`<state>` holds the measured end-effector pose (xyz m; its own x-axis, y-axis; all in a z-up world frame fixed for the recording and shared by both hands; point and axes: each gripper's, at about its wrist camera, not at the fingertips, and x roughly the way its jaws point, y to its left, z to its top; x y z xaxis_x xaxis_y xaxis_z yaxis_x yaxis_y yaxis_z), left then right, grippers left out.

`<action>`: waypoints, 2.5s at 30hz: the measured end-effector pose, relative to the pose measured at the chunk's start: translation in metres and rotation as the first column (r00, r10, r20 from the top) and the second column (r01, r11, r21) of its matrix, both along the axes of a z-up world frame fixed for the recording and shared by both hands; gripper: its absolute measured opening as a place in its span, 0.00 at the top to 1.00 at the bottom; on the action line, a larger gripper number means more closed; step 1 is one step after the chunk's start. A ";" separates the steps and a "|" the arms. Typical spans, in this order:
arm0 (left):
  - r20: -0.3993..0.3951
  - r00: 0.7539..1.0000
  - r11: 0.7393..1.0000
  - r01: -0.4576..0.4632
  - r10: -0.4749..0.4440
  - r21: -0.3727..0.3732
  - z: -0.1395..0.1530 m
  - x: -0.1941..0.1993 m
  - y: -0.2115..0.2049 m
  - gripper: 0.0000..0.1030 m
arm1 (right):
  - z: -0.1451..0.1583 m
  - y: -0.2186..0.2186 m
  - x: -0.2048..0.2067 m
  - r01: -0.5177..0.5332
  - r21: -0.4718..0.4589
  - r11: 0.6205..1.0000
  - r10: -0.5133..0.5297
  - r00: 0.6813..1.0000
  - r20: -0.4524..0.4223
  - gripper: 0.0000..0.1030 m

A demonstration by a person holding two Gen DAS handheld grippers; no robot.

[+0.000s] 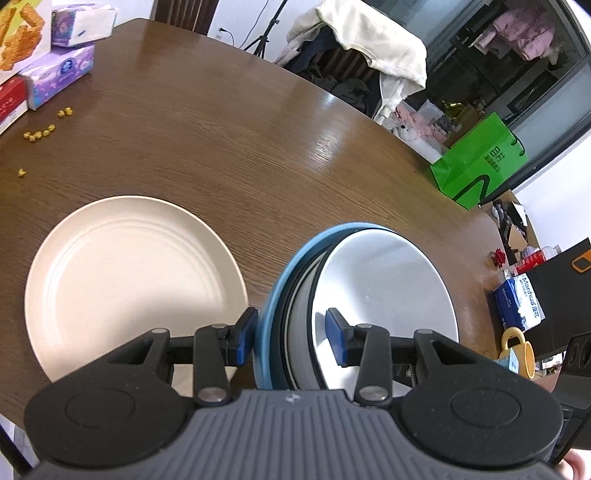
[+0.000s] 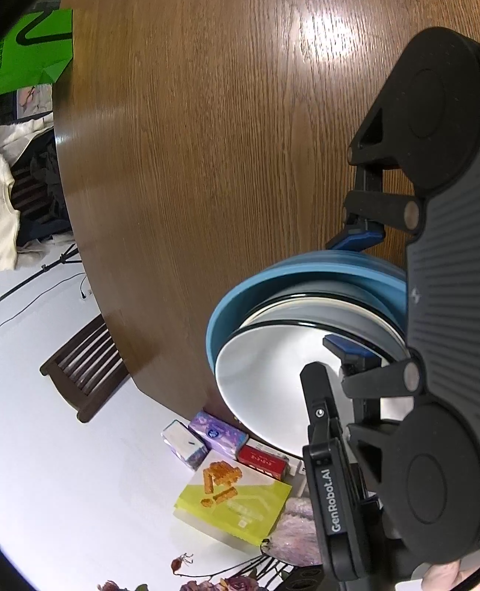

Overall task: Organize plates and bowls
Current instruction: 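Lift the blue bowl stack with both tools and carry it toward the beige plates, then lower the blue bowl stack onto the beige plates with both tools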

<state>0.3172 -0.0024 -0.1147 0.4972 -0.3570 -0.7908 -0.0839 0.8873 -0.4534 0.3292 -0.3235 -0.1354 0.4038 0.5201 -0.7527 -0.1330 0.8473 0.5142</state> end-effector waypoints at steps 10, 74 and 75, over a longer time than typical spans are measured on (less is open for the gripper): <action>0.009 0.999 0.999 -0.046 0.046 0.000 0.003 -0.006 0.024 0.61 | 0.005 0.023 0.001 -0.043 -0.002 0.999 0.043 0.999 0.005 0.54; -0.099 0.967 0.972 -0.234 0.235 0.020 -0.057 0.004 0.126 0.61 | -0.057 0.142 0.045 -0.231 0.003 0.973 0.230 0.967 -0.112 0.55; -0.097 0.968 0.972 -0.232 0.233 0.023 -0.056 0.004 0.126 0.61 | -0.058 0.142 0.045 -0.229 0.004 0.973 0.228 0.967 -0.113 0.54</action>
<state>0.3215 0.1232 -0.1711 0.4852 -0.2315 -0.8432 -0.3324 0.8430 -0.4228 0.3739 -0.1815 -0.1934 0.1878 0.5819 -0.7913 -0.2657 0.8057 0.5294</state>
